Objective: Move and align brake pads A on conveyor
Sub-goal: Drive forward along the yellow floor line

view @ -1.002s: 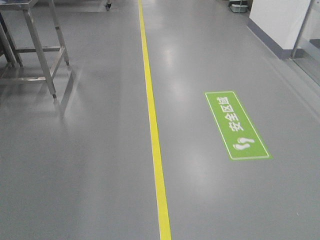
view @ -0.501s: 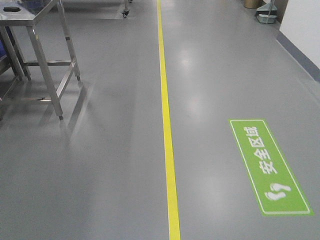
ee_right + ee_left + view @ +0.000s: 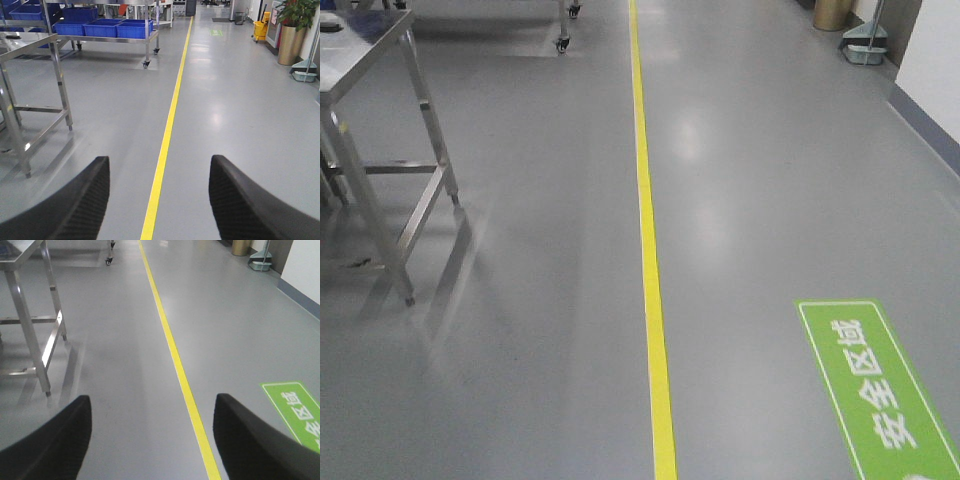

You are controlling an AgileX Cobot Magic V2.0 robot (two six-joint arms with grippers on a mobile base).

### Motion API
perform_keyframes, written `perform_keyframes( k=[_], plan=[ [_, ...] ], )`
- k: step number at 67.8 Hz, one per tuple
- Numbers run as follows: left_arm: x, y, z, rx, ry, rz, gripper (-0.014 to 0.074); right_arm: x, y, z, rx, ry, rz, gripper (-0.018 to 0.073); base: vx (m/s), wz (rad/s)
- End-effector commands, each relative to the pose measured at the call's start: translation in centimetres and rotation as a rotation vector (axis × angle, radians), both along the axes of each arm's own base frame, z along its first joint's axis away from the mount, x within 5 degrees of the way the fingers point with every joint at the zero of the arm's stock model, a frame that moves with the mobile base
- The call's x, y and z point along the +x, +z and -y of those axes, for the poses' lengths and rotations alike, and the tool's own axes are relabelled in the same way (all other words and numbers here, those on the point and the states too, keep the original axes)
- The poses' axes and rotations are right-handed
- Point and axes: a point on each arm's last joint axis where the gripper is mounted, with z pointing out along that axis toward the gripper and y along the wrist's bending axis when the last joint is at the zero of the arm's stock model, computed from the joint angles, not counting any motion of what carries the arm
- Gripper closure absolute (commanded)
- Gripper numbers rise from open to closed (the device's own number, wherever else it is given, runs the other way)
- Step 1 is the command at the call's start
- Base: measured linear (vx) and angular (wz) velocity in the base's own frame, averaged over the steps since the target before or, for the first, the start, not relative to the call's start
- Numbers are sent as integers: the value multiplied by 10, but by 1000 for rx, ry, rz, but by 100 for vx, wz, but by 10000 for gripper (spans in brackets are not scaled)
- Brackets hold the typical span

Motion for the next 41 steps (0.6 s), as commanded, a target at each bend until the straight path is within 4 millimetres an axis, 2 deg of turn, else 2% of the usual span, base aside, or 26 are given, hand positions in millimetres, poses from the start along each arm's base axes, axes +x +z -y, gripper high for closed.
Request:
perform_keyframes(
  k=[1, 41],
  plan=[
    [3, 13, 1, -15, -4, 75, 94, 1, 14, 1, -2, -8, 87, 144, 72, -1],
    [3, 13, 1, -15, -4, 75, 94, 1, 14, 1, -2, -8, 88, 144, 72, -1]
  ],
)
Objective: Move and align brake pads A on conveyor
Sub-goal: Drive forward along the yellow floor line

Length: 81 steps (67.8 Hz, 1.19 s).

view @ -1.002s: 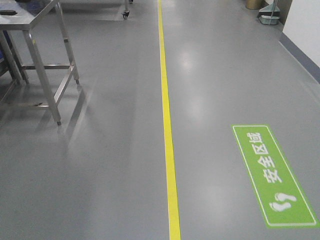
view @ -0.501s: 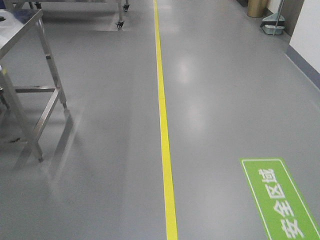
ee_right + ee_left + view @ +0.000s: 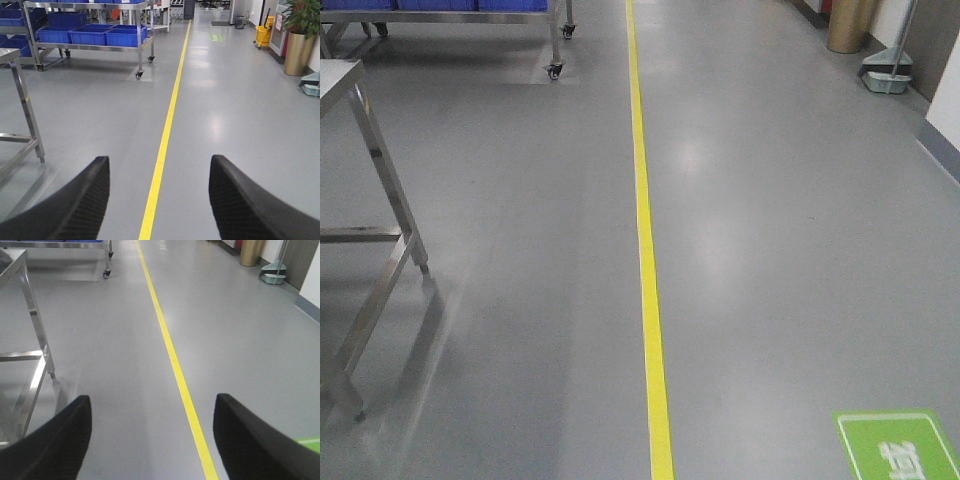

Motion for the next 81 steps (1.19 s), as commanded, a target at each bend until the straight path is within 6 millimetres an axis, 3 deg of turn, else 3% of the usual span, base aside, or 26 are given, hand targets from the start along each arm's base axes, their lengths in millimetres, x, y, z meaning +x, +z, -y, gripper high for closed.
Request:
perform_keyframes(
  k=[1, 81],
  plan=[
    [3, 13, 1, -15, -4, 75, 94, 1, 14, 1, -2, -8, 88, 144, 71, 6],
    [3, 13, 1, -15, -4, 75, 94, 1, 14, 1, -2, -8, 88, 144, 65, 3]
  ],
)
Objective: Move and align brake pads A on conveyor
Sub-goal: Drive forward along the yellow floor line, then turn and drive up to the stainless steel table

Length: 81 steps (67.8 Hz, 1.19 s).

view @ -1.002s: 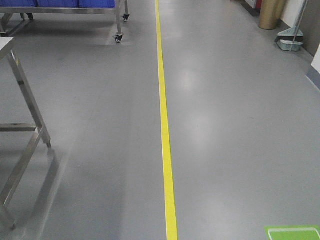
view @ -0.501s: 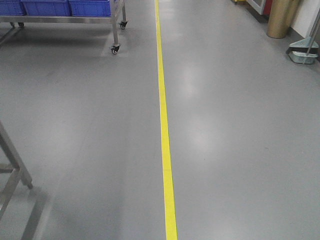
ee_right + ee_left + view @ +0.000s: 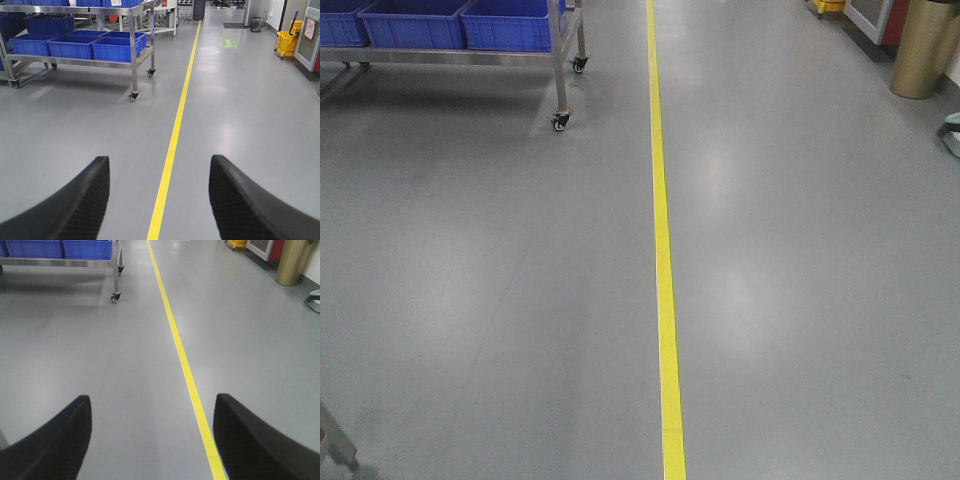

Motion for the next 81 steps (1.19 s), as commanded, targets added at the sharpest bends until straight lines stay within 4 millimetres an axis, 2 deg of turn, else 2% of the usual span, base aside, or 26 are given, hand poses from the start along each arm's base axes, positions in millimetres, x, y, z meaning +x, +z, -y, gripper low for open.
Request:
perform_keyframes(
  k=[1, 43, 81],
  plan=[
    [3, 13, 1, -15, -4, 75, 94, 1, 14, 1, -2, -8, 88, 144, 61, 8],
    [3, 13, 1, -15, -4, 75, 94, 1, 14, 1, -2, -8, 88, 144, 53, 21],
    [3, 13, 1, -15, -4, 75, 94, 1, 14, 1, -2, -8, 88, 144, 36, 97]
  ],
)
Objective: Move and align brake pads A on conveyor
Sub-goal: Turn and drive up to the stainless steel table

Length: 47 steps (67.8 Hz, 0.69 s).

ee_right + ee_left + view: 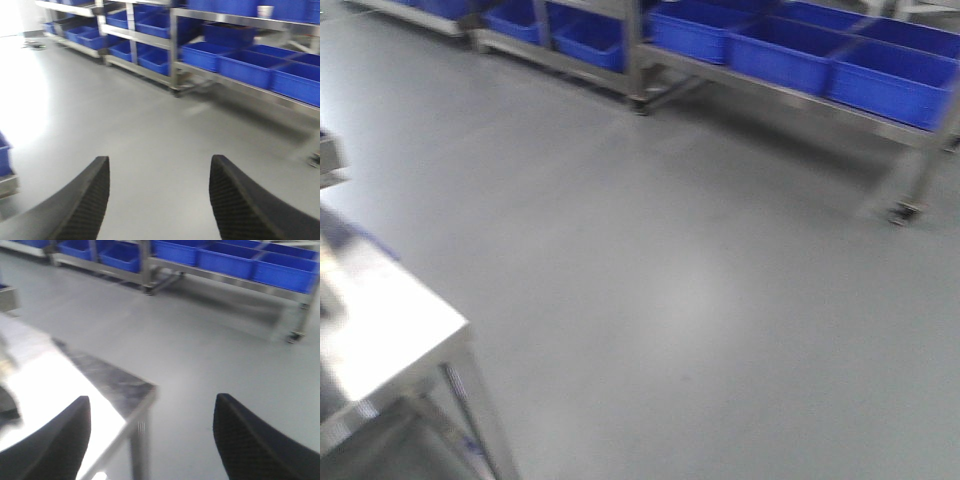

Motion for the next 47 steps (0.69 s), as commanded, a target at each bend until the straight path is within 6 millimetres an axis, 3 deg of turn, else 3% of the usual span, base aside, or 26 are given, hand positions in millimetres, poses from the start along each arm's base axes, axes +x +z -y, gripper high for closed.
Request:
perform_keyframes(
  k=[1, 47],
  plan=[
    [3, 13, 1, -15, -4, 75, 94, 1, 14, 1, -2, -8, 88, 144, 27, 102],
    [3, 13, 1, -15, -4, 76, 94, 1, 14, 1, -6, -9, 88, 144, 22, 86]
  ],
)
